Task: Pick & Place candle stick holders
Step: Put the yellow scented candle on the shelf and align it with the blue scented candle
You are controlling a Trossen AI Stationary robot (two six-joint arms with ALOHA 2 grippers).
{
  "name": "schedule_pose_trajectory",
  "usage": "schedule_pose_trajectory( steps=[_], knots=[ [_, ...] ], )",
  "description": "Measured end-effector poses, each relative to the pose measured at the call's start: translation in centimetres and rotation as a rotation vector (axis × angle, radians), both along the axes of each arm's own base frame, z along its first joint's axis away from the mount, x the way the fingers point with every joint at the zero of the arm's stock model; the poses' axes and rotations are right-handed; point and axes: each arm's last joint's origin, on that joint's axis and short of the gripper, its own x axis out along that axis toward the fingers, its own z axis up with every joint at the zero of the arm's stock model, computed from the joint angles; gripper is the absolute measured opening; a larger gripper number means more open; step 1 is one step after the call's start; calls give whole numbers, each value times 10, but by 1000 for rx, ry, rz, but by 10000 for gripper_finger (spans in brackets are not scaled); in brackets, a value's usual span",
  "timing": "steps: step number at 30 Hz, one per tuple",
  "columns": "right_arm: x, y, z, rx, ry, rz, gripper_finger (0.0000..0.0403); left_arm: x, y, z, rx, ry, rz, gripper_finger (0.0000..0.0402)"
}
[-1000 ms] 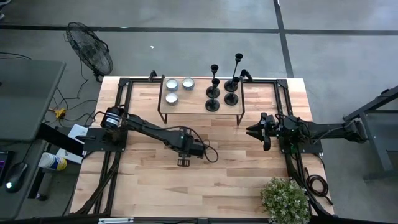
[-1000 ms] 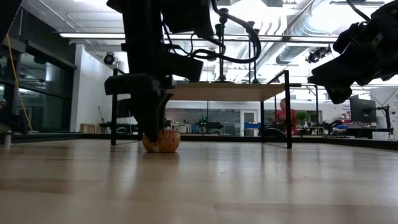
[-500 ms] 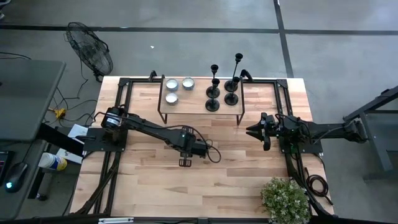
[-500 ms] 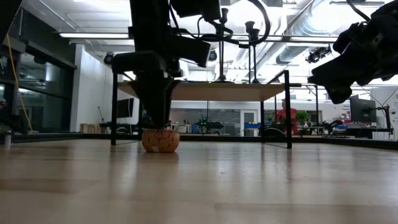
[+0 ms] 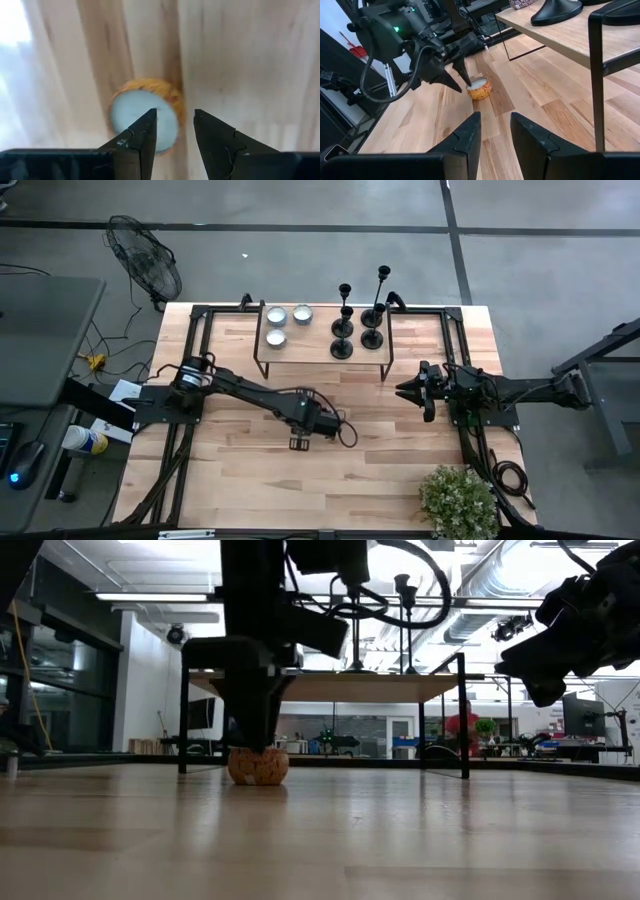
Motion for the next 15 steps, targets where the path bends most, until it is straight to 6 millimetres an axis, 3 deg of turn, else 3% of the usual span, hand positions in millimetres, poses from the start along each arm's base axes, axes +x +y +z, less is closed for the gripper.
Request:
schedule_pose_trajectory(
  steps=[15],
  knots=[
    [0,0,0,0,0,0,98,-1,2,1,56,12,-18,126]
  ],
)
